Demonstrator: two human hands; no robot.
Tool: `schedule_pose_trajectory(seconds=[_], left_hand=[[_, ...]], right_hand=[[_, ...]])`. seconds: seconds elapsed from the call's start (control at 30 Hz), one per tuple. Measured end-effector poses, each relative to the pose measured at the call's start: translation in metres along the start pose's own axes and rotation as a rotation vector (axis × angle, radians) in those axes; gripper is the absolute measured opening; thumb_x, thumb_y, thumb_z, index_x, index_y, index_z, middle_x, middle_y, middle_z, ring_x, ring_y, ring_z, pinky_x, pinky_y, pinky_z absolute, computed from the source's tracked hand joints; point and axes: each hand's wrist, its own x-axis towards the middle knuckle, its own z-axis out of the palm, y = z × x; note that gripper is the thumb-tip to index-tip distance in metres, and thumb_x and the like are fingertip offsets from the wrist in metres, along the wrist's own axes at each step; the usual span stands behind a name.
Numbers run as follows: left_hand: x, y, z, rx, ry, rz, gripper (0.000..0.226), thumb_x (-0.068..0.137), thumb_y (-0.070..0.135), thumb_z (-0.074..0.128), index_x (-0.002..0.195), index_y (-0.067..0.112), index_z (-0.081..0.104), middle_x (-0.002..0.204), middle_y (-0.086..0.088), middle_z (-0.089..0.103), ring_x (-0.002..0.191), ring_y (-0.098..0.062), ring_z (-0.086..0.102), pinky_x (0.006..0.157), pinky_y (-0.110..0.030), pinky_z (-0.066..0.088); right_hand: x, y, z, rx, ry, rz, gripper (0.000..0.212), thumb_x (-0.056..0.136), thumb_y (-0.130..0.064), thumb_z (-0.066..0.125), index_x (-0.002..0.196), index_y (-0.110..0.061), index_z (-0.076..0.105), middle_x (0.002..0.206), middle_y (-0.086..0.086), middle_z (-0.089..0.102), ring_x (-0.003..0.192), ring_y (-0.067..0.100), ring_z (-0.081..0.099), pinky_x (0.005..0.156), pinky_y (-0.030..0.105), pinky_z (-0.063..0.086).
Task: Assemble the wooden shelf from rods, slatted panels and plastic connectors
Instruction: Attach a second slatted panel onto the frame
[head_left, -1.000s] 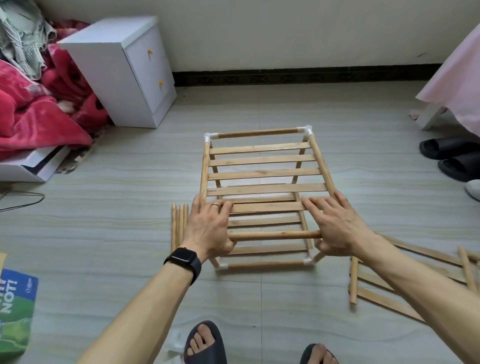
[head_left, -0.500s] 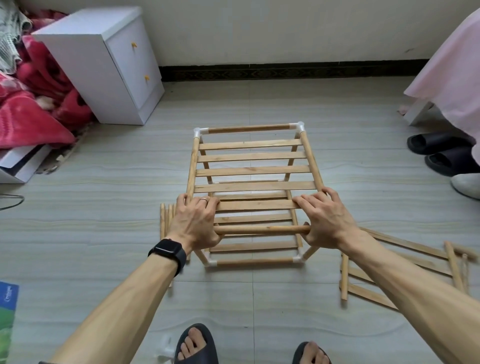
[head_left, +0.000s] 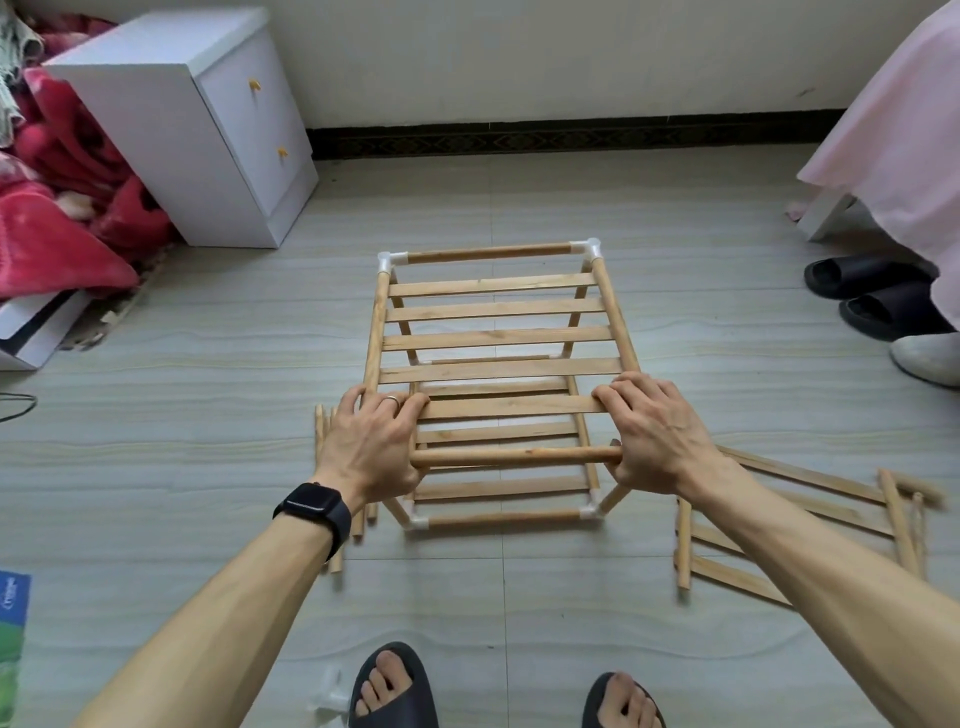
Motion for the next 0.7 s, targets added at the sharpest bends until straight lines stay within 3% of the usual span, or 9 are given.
schedule_pose_trajectory(seconds=[0.17, 0.33, 0.5, 0.63, 0.7], left_hand=[[0.007, -0.001, 0.003, 0.008, 0.018, 0.003, 0.058, 0.069, 0.040, 0.073, 0.120, 0.014, 0.064, 0.094, -0.005, 0.072, 0.088, -0.030, 0.067, 0.094, -0.051, 0.042], [0.012, -0.006, 0.007, -0.007, 0.064, 0.006, 0.057, 0.063, 0.039, 0.078, 0.113, 0.015, 0.065, 0.087, -0.003, 0.071, 0.081, -0.028, 0.066, 0.088, -0.050, 0.044], [0.012, -0.007, 0.008, -0.091, 0.021, -0.011, 0.065, 0.073, 0.043, 0.073, 0.131, 0.017, 0.058, 0.108, -0.004, 0.069, 0.098, -0.026, 0.062, 0.088, -0.046, 0.049], [0.006, -0.009, 0.007, -0.227, -0.040, -0.008, 0.080, 0.074, 0.045, 0.071, 0.146, 0.021, 0.046, 0.127, -0.003, 0.062, 0.116, -0.024, 0.055, 0.085, -0.041, 0.055], [0.004, -0.009, 0.007, -0.263, -0.051, -0.027, 0.080, 0.074, 0.043, 0.071, 0.146, 0.022, 0.045, 0.127, -0.001, 0.060, 0.121, -0.022, 0.051, 0.082, -0.039, 0.055]], right_hand=[[0.005, 0.000, 0.003, 0.013, 0.044, -0.017, 0.062, 0.056, -0.027, 0.068, 0.114, -0.007, 0.061, 0.108, 0.012, 0.066, 0.113, 0.033, 0.056, 0.090, 0.044, 0.049], [0.011, 0.001, 0.005, 0.035, 0.043, -0.012, 0.061, 0.057, -0.025, 0.070, 0.114, -0.005, 0.062, 0.106, 0.012, 0.066, 0.110, 0.033, 0.057, 0.090, 0.044, 0.048], [0.008, 0.003, 0.003, 0.011, 0.003, 0.016, 0.076, 0.063, -0.040, 0.072, 0.130, -0.008, 0.058, 0.127, 0.011, 0.063, 0.130, 0.032, 0.049, 0.111, 0.049, 0.037], [-0.001, 0.011, 0.005, -0.008, -0.123, 0.049, 0.106, 0.063, -0.059, 0.057, 0.155, -0.011, 0.033, 0.159, 0.005, 0.035, 0.154, 0.025, 0.008, 0.121, 0.061, 0.008], [0.000, 0.014, 0.003, -0.045, -0.130, 0.003, 0.101, 0.062, -0.059, 0.057, 0.149, -0.011, 0.040, 0.152, 0.006, 0.042, 0.154, 0.027, 0.011, 0.121, 0.059, 0.012]])
